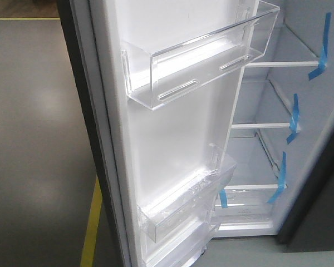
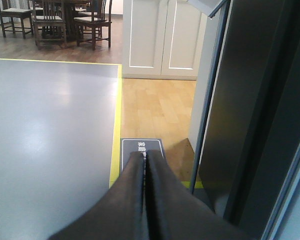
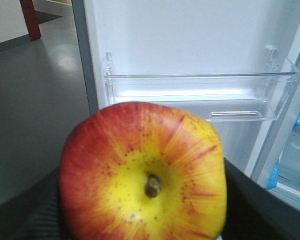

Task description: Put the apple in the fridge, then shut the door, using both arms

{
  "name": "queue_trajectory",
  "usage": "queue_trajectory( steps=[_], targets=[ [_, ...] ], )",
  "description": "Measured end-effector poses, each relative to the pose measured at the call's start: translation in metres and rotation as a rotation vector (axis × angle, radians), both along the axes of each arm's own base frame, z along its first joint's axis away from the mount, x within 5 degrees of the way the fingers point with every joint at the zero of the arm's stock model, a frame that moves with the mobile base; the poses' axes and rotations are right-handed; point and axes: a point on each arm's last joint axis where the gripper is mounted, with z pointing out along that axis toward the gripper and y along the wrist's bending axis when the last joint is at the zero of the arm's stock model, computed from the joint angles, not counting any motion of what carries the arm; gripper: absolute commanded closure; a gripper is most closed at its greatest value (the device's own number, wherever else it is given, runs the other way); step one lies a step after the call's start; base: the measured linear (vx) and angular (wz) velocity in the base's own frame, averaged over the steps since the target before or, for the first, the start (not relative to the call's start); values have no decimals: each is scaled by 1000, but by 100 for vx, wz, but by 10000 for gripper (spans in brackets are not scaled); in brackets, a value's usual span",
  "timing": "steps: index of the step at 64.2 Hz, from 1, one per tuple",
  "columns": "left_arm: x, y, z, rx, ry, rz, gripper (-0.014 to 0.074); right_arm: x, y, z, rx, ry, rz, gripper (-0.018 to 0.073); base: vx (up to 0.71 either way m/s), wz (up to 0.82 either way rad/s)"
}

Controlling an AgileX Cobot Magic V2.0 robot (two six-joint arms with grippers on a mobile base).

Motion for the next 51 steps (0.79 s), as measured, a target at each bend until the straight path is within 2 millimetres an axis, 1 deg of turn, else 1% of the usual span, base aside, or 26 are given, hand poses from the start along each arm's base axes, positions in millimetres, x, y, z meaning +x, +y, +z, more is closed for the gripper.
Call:
queue_trajectory(
  steps=[51],
  targets=[
    [0,0,0,0,0,0,603,0,0,0,3,-1,2,564,0,0]
  ],
)
